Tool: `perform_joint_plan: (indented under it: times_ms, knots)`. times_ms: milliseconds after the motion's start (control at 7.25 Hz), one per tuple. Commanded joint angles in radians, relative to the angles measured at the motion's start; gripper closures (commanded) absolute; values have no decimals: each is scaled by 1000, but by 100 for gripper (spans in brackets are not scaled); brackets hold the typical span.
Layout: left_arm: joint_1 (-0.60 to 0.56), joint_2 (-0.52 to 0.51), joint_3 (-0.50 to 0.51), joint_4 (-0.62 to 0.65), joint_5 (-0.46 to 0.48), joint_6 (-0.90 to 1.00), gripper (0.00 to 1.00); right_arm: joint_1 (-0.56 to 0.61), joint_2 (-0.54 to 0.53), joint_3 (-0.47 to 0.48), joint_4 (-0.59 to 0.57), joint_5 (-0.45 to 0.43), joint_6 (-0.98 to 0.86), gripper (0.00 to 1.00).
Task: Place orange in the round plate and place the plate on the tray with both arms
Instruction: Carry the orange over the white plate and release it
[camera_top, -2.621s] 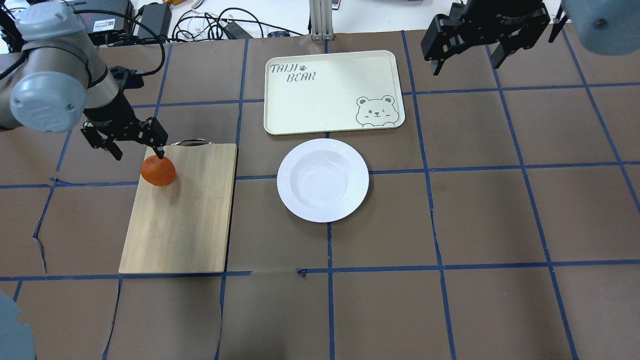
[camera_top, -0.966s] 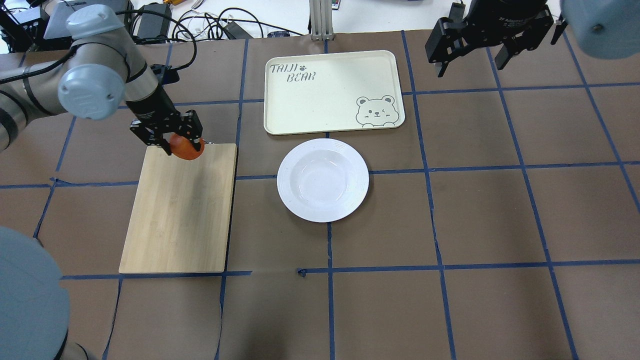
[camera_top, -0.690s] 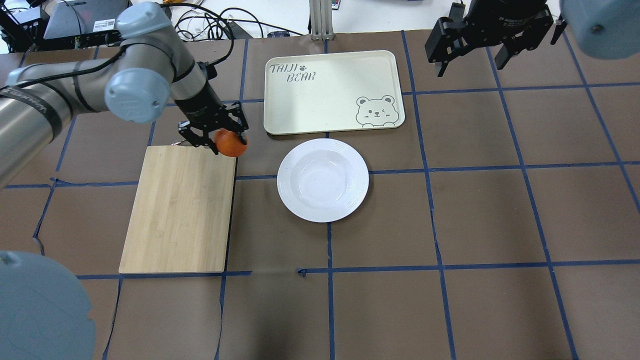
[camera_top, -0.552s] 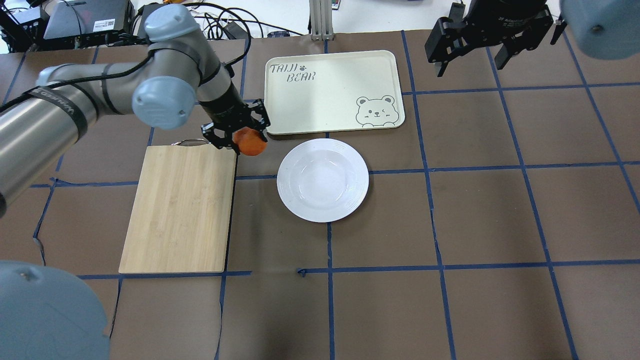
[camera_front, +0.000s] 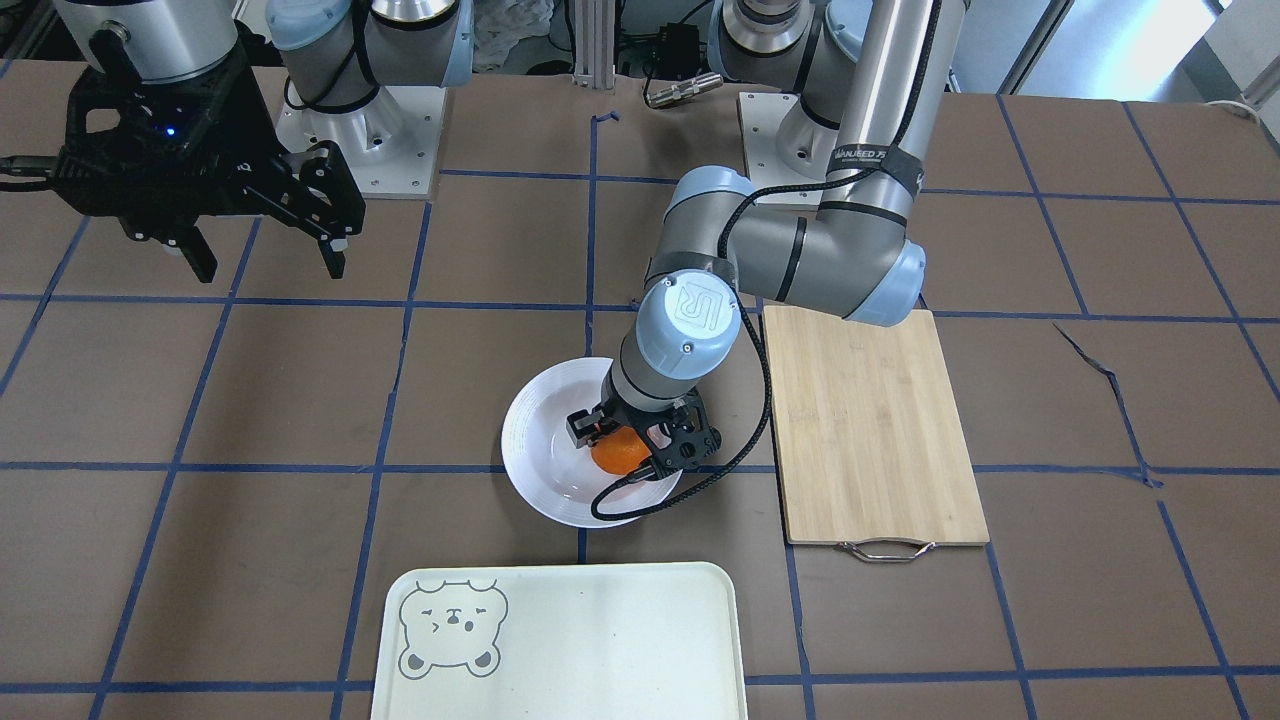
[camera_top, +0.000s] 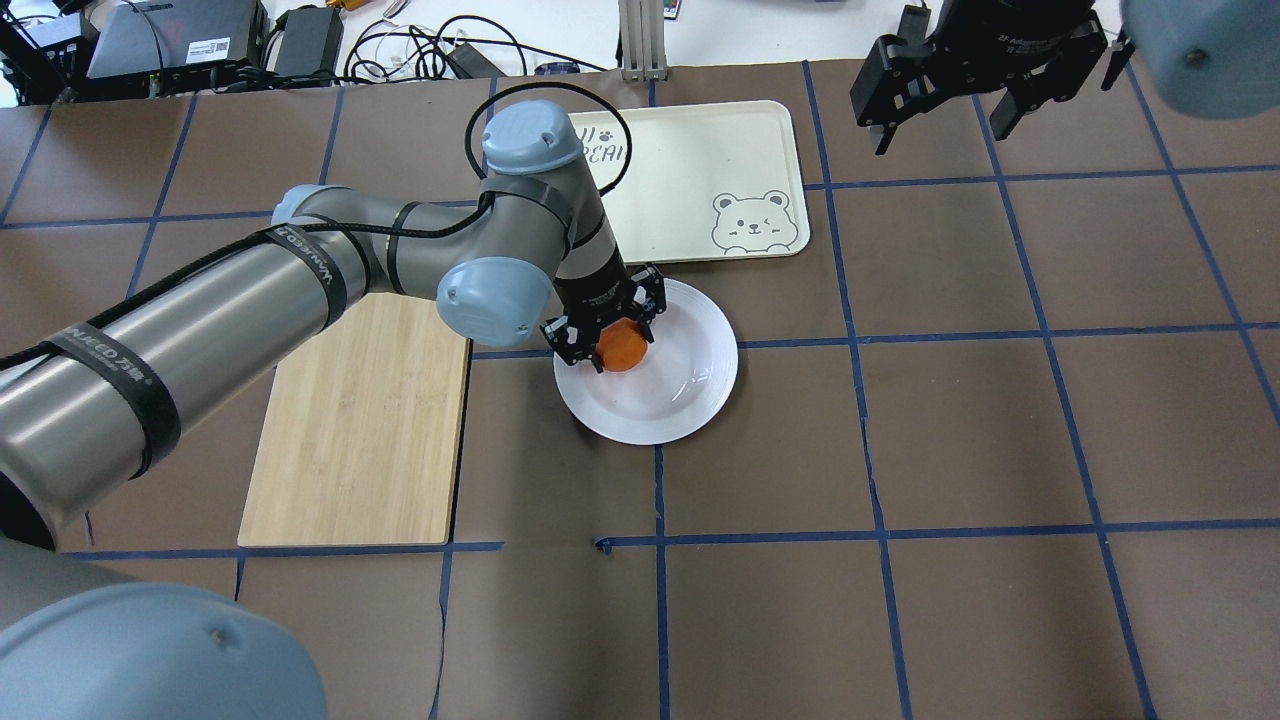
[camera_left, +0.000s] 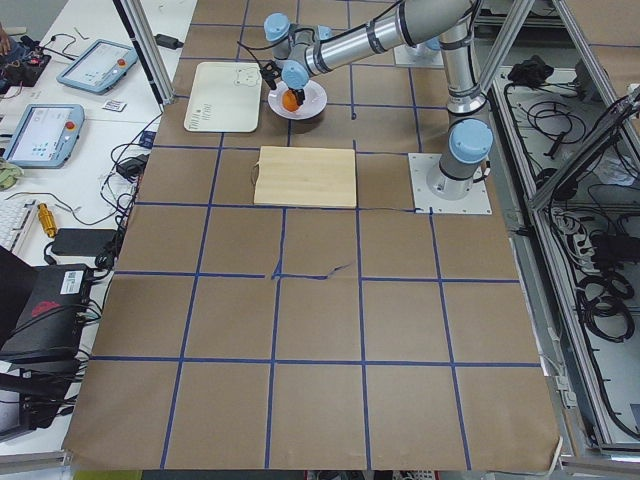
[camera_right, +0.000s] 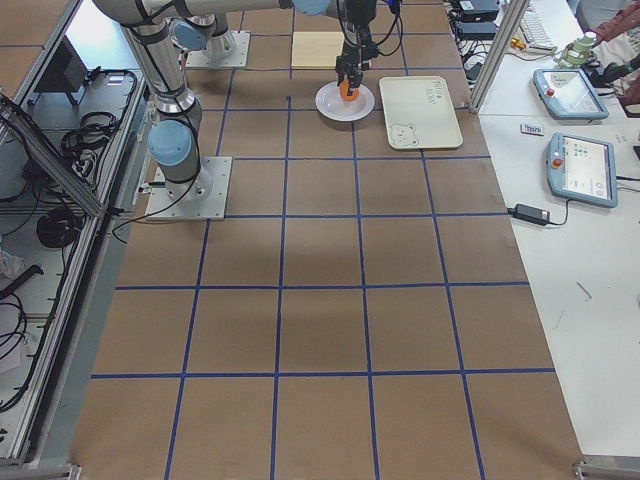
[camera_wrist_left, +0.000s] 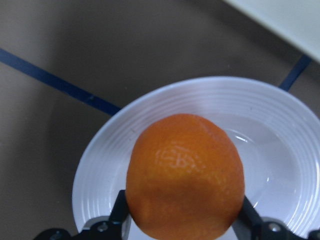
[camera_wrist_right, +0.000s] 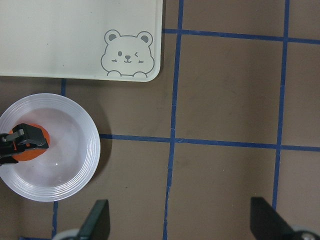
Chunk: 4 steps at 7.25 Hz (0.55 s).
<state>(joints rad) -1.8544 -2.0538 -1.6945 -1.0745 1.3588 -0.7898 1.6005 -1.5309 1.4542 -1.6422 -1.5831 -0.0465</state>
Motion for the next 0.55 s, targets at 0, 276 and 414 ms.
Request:
perform_joint_plan:
  times_ms: [0, 276, 414]
  knots:
    - [-9, -5, -11, 16, -43, -31, 1, 3, 0, 2, 1, 0, 4, 0]
    - [61, 32, 22, 16, -41, 6, 0, -11, 3, 6, 11, 17, 1, 0]
    - [129, 58, 54, -5, -43, 61, 0, -16, 2, 9, 13, 46, 0, 0]
